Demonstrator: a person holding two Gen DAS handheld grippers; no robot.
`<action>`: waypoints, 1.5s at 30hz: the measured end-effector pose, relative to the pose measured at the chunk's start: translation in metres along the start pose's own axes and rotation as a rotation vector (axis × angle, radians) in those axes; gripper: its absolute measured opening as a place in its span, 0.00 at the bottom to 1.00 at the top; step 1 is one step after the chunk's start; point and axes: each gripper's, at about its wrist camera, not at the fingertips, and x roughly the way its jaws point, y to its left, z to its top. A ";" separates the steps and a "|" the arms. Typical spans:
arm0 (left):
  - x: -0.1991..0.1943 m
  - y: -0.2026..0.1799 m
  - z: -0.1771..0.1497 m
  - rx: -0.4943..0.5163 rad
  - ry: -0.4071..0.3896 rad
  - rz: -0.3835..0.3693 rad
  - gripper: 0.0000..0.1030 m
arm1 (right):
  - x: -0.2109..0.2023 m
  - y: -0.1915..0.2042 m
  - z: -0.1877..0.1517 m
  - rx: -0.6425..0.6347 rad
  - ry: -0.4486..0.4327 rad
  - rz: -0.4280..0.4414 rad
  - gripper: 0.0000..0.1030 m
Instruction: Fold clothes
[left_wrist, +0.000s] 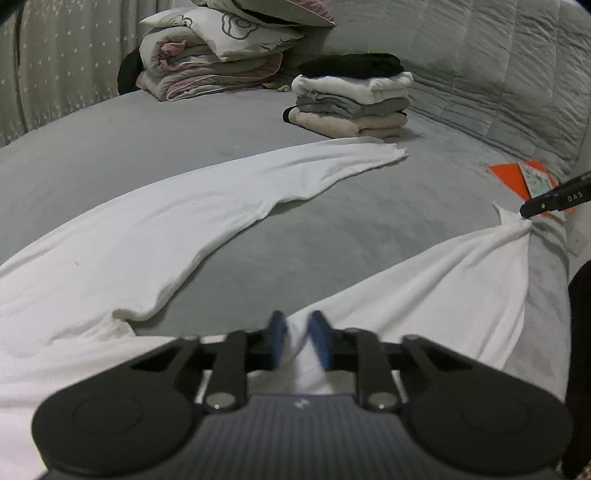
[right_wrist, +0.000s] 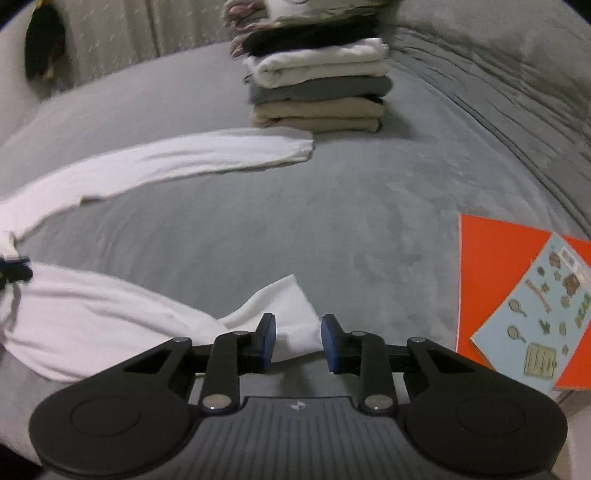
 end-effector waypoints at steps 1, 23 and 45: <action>0.000 0.000 0.000 -0.002 -0.002 -0.001 0.09 | -0.003 -0.006 0.001 0.034 -0.004 0.012 0.27; 0.003 -0.010 -0.001 0.032 -0.029 0.028 0.05 | -0.004 -0.004 -0.004 0.123 -0.010 0.022 0.05; -0.008 0.028 0.011 -0.120 -0.135 0.253 0.05 | 0.050 0.046 0.080 0.070 -0.104 -0.037 0.05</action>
